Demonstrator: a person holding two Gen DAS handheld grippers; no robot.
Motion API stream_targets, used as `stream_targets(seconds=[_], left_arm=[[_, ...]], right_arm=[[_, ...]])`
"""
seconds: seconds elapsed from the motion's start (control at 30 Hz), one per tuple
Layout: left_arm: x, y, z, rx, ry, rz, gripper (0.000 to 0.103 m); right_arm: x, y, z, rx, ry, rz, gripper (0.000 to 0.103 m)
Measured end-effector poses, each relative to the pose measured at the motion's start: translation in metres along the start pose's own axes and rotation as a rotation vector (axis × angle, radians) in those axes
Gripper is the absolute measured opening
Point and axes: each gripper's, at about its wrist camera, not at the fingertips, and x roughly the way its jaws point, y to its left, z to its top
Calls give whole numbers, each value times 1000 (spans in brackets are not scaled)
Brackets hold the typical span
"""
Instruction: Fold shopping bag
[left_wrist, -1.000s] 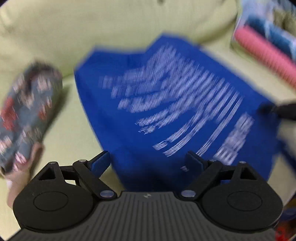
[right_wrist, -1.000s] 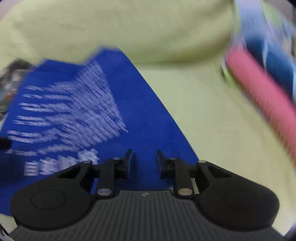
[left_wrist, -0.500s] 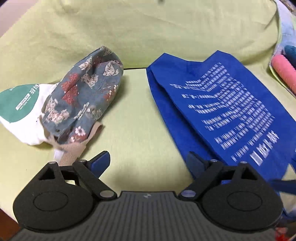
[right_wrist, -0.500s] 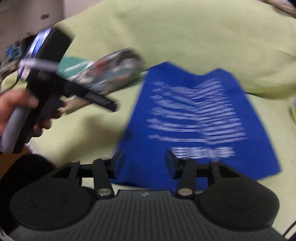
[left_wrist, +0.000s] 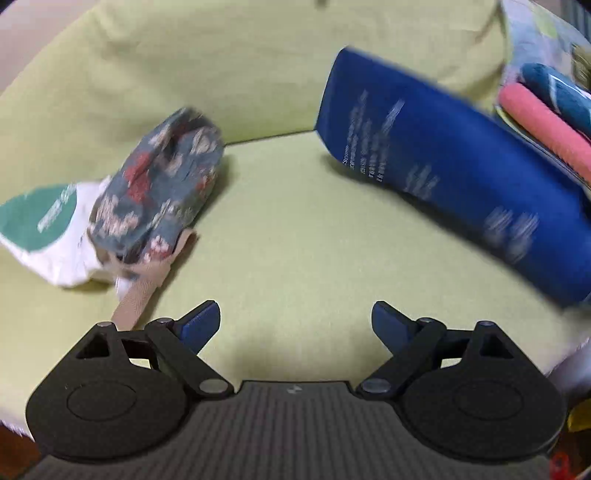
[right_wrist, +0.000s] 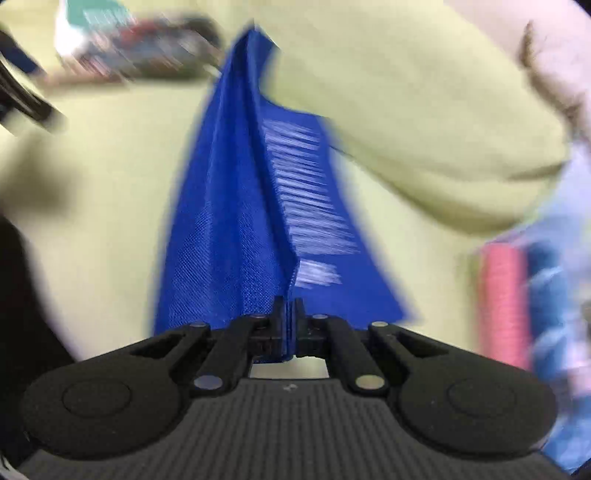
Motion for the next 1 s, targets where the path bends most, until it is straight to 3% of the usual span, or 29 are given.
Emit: stream_targets(seconds=[0.07,0.13,0.3,0.43,0.47,0.5,0.57,0.67,0.87,0.93,1.0], left_arm=[[-7,-6,5,40,-37,-9,91],[-12,-11,15,122,-90,-5,91],[-14,-14,42,433,-230,72,91],[-1,-16,52,668,-267,95,91],[5,-17,55,710,-260,91,91],[10,-16,61,714,-251,73,91],[19,-13,79,658,-229,13,91],[50,1,113,462,-146,-81,91],[119,18,129,183,35,-144,90],[135,20,126,117,79,-157,73],[141,22,116,87,100,-149,33]], right_arm=[[-6,-23,-10,-77,-32,-52,1],[-18,-33,-15,-118,-73,-45,1],[-38,-5,-21,-17,-159,194,2],[-33,43,-14,100,-156,317,18],[-31,51,-12,134,-153,330,28],[-32,55,-11,162,-153,325,32],[-37,62,-9,179,-169,307,42],[-33,76,-10,117,-159,260,61],[-9,123,-18,-127,-106,130,64],[-1,132,-20,-184,-101,80,62],[6,133,-20,-210,-78,45,31]])
